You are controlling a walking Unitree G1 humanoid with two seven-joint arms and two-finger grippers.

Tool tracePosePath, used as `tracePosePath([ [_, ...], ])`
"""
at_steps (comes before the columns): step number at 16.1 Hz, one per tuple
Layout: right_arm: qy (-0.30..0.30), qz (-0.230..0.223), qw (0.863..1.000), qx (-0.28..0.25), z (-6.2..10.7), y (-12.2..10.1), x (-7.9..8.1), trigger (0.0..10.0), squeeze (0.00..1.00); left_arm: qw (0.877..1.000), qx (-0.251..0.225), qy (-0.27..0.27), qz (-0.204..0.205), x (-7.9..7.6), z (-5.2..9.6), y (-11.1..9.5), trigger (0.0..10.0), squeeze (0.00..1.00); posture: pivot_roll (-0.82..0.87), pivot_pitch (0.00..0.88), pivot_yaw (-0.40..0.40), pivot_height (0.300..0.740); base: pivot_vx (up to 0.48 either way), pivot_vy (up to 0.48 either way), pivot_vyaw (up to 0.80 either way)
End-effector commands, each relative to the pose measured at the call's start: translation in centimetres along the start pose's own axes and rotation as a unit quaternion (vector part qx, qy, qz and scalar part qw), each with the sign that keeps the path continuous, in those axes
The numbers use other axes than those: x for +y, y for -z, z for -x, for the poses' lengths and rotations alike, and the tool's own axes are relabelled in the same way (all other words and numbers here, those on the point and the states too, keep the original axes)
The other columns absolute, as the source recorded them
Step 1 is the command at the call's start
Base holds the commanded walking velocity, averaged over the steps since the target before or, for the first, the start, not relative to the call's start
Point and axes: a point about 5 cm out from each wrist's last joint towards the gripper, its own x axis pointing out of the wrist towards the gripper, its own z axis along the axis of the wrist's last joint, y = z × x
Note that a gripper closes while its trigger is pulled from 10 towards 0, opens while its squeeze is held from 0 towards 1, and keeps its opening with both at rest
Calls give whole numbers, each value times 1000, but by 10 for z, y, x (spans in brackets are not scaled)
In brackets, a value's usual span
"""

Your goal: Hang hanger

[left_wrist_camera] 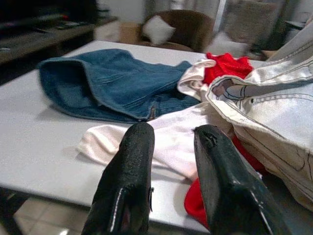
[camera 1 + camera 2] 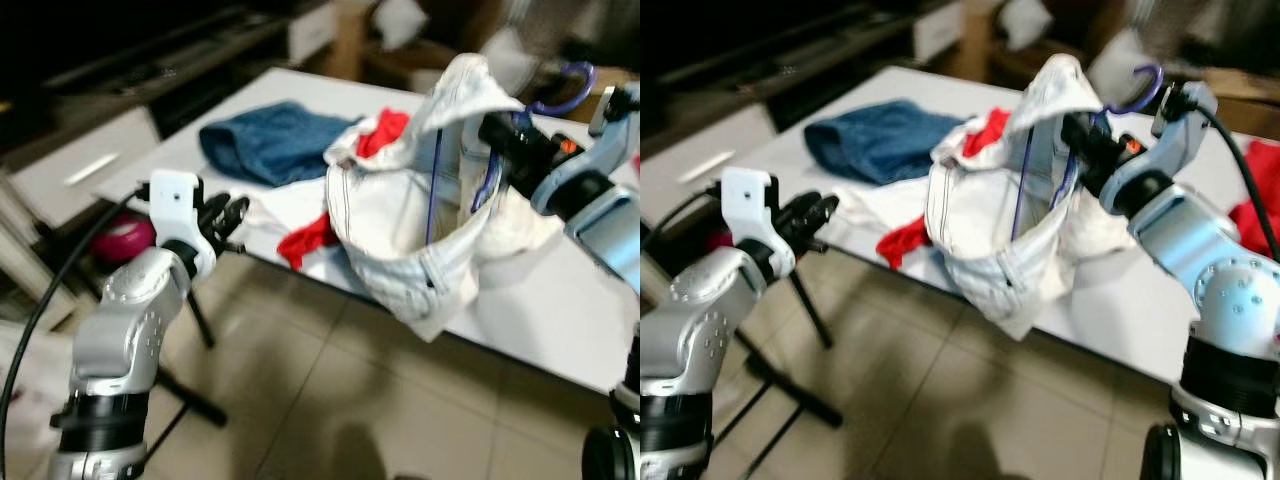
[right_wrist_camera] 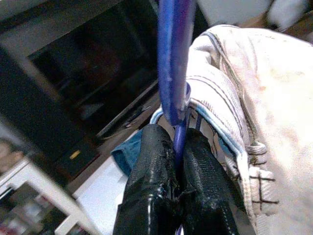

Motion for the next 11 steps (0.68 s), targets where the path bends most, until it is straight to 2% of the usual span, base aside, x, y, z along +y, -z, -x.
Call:
tracePosePath([
  [1, -18, 11, 1000, -16, 4, -12, 8, 10000, 0, 1000, -1, 1, -4, -3, 2, -2, 10000, 0, -118, 0, 71, 740, 0, -375, 794],
  [7, -34, 22, 999, -2, 16, -9, 12, 10000, 0, 1000, 13, 7, 4, -10, 13, 10, 10000, 0, -123, 0, 50, 740, 0, -368, 711],
  [8, -39, 21, 999, 2, 18, -7, 13, 10000, 0, 1000, 12, 18, 22, -13, 16, 12, 10000, 0, -122, 0, 46, 740, 0, 0, 800],
  [11, -56, 13, 998, 14, 27, 0, 17, 10000, 0, 999, 17, 28, 10, -15, 26, 15, 10000, 0, -113, 0, 38, 740, 0, 0, 800],
])
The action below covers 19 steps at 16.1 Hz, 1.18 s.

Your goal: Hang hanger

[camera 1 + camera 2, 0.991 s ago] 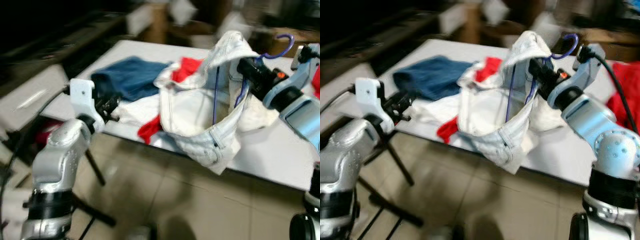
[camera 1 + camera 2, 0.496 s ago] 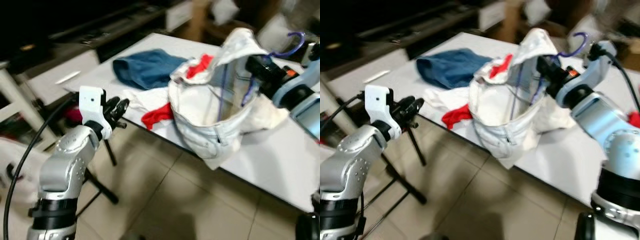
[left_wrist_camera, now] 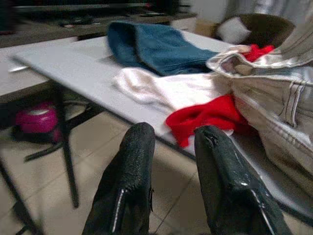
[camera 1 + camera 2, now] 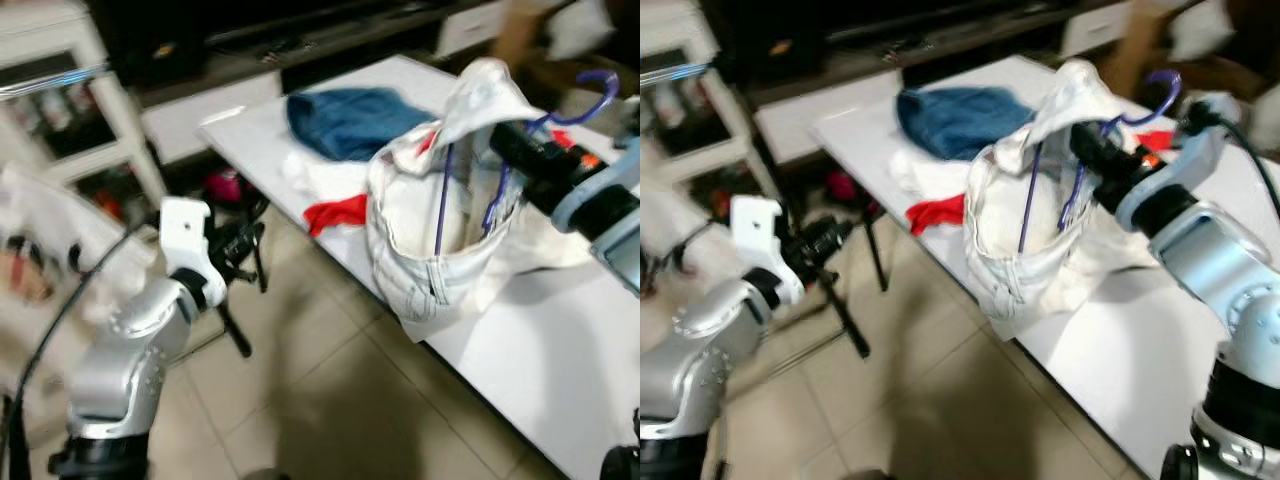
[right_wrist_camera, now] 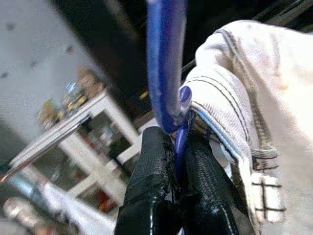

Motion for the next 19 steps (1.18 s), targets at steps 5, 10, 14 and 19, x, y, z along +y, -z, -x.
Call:
tracePosePath([
  [5, -48, 0, 999, 12, 12, 2, 13, 10000, 0, 1000, 5, 5, -5, -1, 10, 0, 10000, 0, -95, 0, 36, 740, 0, 0, 793],
  [10, -91, 35, 995, -2, 25, -16, 18, 10000, 0, 1000, 5, 11, -3, -6, 14, -2, 10000, 0, -71, 0, 32, 740, 0, 247, 0],
  [14, -98, 70, 989, -83, 36, -66, 23, 10000, 0, 1000, 5, 10, 1, -6, 15, -4, 10000, 0, -70, 0, 31, 740, 0, 247, 0],
  [19, -127, 68, 984, -104, 36, -89, 34, 10000, 0, 1000, 7, 6, 5, -7, 16, -3, 10000, 0, -71, 0, 21, 740, 0, 243, 0],
])
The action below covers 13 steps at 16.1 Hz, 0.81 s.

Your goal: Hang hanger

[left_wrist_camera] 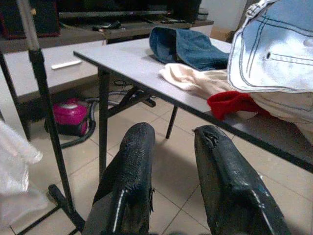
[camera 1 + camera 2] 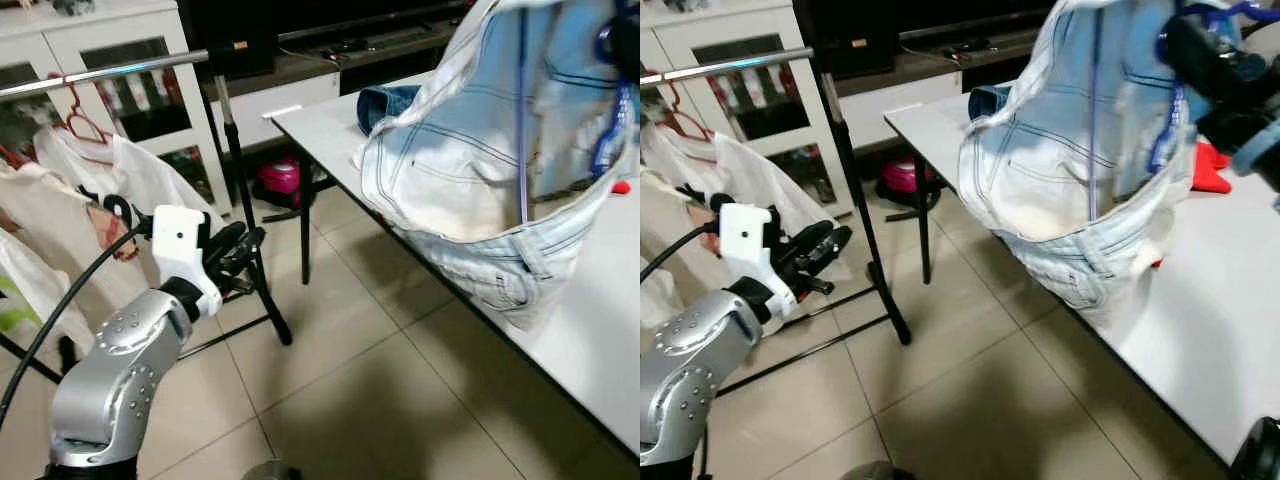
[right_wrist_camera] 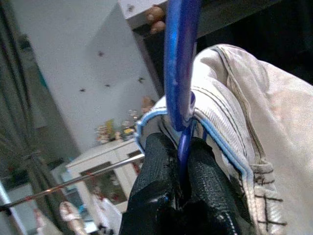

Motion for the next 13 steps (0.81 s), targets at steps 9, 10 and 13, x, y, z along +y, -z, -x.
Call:
tracePosePath([
  [9, -98, -32, 994, 40, -21, 26, 32, 10000, 0, 1000, 2, -7, -3, -2, 4, -1, 10000, 0, -51, 0, 0, 740, 0, 80, 0],
  [10, -101, -34, 993, 48, -22, 32, 32, 10000, 0, 1000, 2, -9, -3, -1, 5, -1, 10000, 0, -48, 0, -5, 740, 0, 0, 0],
  [13, -89, 10, 993, 72, -21, 49, 28, 10000, 0, 1000, 0, -15, -8, 0, 6, -2, 10000, 0, -43, 0, -9, 740, 0, 0, 0],
])
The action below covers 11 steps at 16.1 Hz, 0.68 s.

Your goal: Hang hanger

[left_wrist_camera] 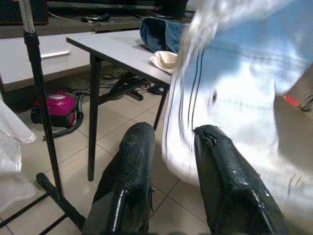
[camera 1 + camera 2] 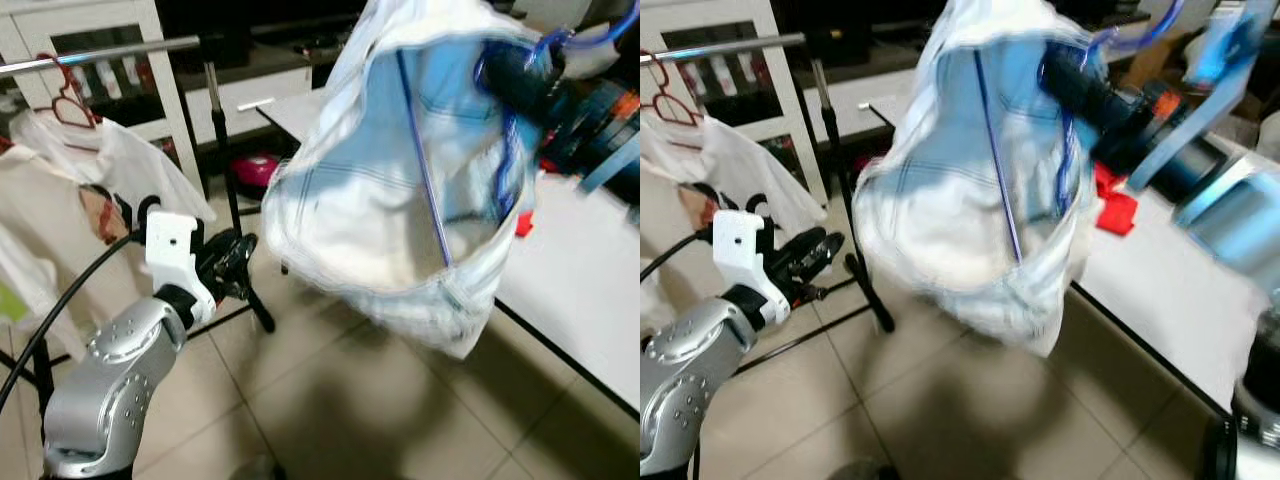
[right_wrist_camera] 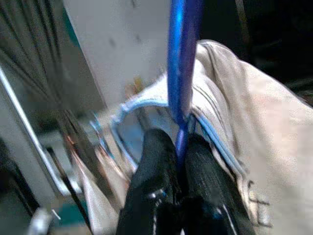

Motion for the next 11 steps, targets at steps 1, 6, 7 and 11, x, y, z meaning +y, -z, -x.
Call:
tracePosePath([
  [1, 2, 26, 999, -23, -2, 6, 1, 10000, 0, 1000, -4, -10, -27, 1, 0, -4, 10000, 0, -40, 0, -6, 740, 0, 0, 0],
  [6, -4, 13, 999, -37, -8, 28, 4, 10000, 0, 999, -8, -5, -44, 0, -6, -8, 10000, 0, -49, 0, 12, 740, 0, -473, 205],
  [7, -3, 15, 999, -33, -8, 30, 4, 10000, 0, 999, -8, -4, -44, 0, -6, -8, 10000, 0, -51, 0, 14, 740, 0, -480, 525],
  [11, 8, 25, 999, -28, -13, 45, -2, 10000, 0, 999, -9, -6, -36, 0, -7, -8, 10000, 0, -44, 0, 10, 740, 0, -240, 700],
])
